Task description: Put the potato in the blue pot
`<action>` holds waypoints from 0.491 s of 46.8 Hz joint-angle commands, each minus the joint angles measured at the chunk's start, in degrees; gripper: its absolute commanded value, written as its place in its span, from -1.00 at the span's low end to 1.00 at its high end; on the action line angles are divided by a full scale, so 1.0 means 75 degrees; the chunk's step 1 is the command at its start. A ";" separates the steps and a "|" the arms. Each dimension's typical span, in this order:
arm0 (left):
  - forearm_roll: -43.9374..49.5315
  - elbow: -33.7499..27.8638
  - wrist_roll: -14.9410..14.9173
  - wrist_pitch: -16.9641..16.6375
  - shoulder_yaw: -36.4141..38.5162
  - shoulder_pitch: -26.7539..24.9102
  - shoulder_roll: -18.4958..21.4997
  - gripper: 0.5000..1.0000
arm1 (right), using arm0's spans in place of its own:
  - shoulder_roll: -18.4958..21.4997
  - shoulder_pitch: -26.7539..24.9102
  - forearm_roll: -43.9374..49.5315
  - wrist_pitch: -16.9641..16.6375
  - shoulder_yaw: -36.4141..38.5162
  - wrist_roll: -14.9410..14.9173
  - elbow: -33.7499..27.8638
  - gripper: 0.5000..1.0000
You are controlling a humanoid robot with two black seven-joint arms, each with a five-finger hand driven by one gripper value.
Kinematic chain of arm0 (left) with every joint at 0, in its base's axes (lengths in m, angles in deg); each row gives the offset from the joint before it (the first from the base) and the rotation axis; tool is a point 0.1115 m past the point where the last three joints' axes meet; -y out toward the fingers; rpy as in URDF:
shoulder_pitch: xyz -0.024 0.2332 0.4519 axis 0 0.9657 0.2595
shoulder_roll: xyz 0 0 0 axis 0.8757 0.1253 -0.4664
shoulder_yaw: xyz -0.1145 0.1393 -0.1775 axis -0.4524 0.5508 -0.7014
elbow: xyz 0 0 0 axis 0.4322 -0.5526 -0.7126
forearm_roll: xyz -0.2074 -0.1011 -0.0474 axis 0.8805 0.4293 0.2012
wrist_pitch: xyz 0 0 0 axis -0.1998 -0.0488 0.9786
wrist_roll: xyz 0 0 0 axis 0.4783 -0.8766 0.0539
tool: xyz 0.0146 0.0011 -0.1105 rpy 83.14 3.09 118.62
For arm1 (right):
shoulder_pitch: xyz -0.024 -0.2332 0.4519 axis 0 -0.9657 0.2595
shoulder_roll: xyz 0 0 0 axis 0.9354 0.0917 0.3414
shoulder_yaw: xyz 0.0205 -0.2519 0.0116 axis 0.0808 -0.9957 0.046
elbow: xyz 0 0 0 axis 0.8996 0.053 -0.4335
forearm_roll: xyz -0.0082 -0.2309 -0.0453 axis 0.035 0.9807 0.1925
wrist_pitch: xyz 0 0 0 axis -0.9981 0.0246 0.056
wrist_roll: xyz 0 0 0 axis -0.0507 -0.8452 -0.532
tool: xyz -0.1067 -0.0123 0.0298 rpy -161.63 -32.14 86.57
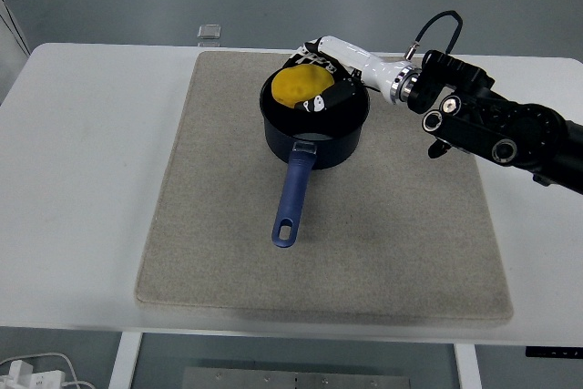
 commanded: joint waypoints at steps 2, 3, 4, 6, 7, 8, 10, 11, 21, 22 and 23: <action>0.0000 -0.0001 0.0000 0.0000 -0.0001 0.0000 0.0000 1.00 | -0.0005 -0.0066 0.0008 -0.0001 0.0012 -0.0010 -0.0002 0.74; 0.0000 -0.0001 0.0000 0.0000 -0.0001 0.0000 0.0000 1.00 | -0.0005 -0.0078 0.0008 -0.0001 0.0012 0.0001 -0.0002 0.74; 0.0000 -0.0001 0.0000 0.0000 -0.0001 0.0000 0.0000 1.00 | -0.0005 -0.0078 0.0008 -0.0001 0.0012 0.0001 -0.0002 0.74; 0.0000 -0.0001 0.0000 0.0000 -0.0001 0.0000 0.0000 1.00 | -0.0005 -0.0078 0.0008 0.0011 0.0012 0.0001 -0.0002 0.74; 0.0000 -0.0001 0.0000 0.0000 -0.0001 0.0000 0.0000 1.00 | -0.0005 -0.0090 0.0008 0.0011 0.0012 0.0001 -0.0002 0.74; 0.0000 -0.0001 0.0000 0.0000 -0.0001 0.0000 0.0000 1.00 | -0.0005 -0.0078 0.0008 0.0011 0.0024 0.0001 -0.0002 0.74; 0.0000 -0.0001 0.0000 0.0000 -0.0001 0.0000 0.0000 1.00 | -0.0005 -0.0078 0.0008 0.0011 0.0036 0.0001 0.0010 0.74; 0.0000 0.0011 0.0000 0.0000 -0.0001 0.0000 0.0000 1.00 | -0.0005 -0.0090 -0.0004 0.0011 0.0047 0.0001 0.0010 0.74; 0.0000 0.0011 0.0000 0.0000 -0.0001 0.0000 0.0000 1.00 | -0.0087 -0.0043 -0.0074 0.0210 0.0094 0.0001 0.0010 0.74; 0.0000 -0.0001 0.0000 0.0000 -0.0001 0.0000 0.0000 1.00 | -0.0099 -0.0054 -0.0074 0.0210 0.0117 0.0001 0.0010 0.74; 0.0000 0.0011 0.0000 0.0000 -0.0001 0.0000 0.0000 1.00 | -0.0122 -0.0043 -0.0086 0.0210 0.0141 0.0001 0.0010 0.74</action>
